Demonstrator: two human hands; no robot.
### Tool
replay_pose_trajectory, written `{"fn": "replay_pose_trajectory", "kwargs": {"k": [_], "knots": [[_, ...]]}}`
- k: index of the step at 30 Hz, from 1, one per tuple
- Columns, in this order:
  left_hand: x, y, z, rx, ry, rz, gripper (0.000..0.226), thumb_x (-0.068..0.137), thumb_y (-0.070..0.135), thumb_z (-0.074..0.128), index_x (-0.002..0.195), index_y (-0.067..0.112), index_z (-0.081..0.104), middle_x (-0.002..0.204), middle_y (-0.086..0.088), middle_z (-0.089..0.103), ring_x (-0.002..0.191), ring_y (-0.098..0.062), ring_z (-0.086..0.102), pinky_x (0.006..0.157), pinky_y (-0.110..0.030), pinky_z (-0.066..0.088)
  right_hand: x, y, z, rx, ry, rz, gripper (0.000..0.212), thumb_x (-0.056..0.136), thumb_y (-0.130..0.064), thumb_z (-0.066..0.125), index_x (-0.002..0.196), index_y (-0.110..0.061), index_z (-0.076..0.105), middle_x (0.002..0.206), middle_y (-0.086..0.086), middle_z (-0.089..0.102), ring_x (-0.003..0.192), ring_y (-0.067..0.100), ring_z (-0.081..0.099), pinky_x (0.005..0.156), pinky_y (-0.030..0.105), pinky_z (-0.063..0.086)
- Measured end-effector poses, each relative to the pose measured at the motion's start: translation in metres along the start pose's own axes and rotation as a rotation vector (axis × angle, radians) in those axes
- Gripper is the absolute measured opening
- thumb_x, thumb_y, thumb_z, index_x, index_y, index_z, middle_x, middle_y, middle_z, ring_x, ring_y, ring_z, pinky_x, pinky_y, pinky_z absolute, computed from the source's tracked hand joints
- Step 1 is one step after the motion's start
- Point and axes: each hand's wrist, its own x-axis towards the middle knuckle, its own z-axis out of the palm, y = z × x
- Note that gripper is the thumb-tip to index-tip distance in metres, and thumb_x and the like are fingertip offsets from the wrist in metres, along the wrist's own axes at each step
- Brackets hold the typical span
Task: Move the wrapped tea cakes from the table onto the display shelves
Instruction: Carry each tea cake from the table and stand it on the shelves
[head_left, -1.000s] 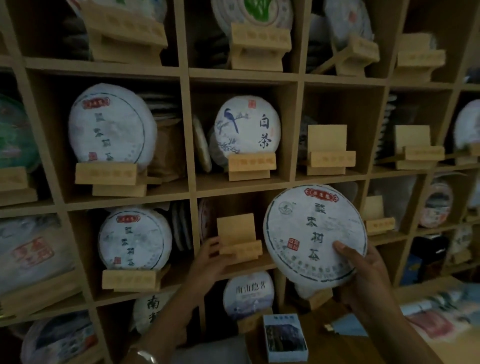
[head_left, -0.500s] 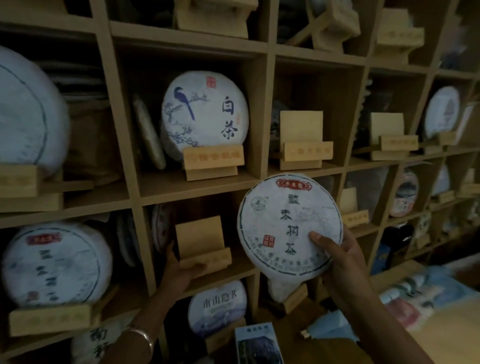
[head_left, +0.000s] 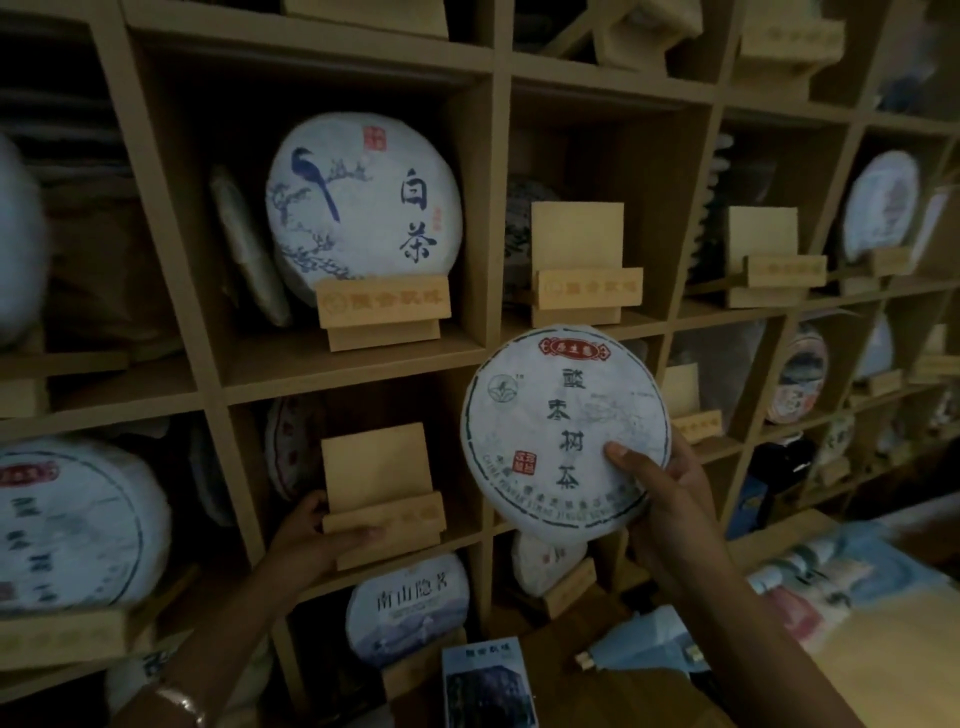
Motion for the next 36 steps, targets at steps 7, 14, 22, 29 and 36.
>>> {"fn": "replay_pose_trajectory", "kwargs": {"k": [7,14,22,29,36], "knots": [[-0.077,0.063,0.007,0.137,-0.274,-0.002,0.083,0.031,0.028,0.096,0.108,0.022,0.065,0.111,-0.008,0.071,0.098,-0.021,0.068,0.075,-0.035,0.059,-0.003,-0.018,0.023,0.020,-0.090,-0.052,0.055,0.080,-0.007,0.064,0.133,-0.020,0.055,0.126,0.007,0.069,0.114,0.026,0.066,0.084,0.042,0.060],[-0.139,0.106,0.026,0.151,-0.425,0.003,0.079,0.038,0.030,0.096,0.110,0.025,0.064,0.107,-0.001,0.073,0.094,-0.015,0.073,0.075,-0.034,0.062,-0.021,-0.034,0.041,-0.019,-0.143,-0.157,0.052,0.081,-0.005,0.066,0.129,-0.021,0.056,0.122,0.004,0.071,0.110,0.024,0.068,0.079,0.036,0.061],[-0.162,0.125,0.041,0.107,-0.438,0.037,0.077,0.044,0.020,0.099,0.111,0.024,0.061,0.110,-0.002,0.070,0.096,-0.018,0.071,0.073,-0.035,0.062,-0.037,-0.050,0.039,-0.073,-0.167,-0.199,0.058,0.080,-0.008,0.070,0.134,-0.022,0.052,0.124,0.007,0.069,0.111,0.027,0.068,0.079,0.042,0.061],[-0.164,0.128,0.049,0.001,-0.382,0.073,0.081,0.035,0.029,0.097,0.109,0.029,0.063,0.104,0.005,0.073,0.093,-0.013,0.071,0.072,-0.033,0.061,-0.041,-0.044,0.039,-0.155,-0.169,-0.187,0.057,0.076,-0.017,0.073,0.128,-0.032,0.055,0.124,0.006,0.069,0.112,0.027,0.067,0.085,0.051,0.058],[-0.164,0.113,0.049,-0.043,-0.318,0.082,0.084,0.033,0.025,0.099,0.110,0.026,0.065,0.107,0.000,0.073,0.095,-0.017,0.071,0.076,-0.035,0.061,-0.033,-0.042,0.042,-0.437,-0.177,-0.145,0.042,0.071,-0.040,0.075,0.110,-0.043,0.060,0.110,-0.011,0.073,0.097,0.004,0.070,0.068,0.021,0.059]]}}
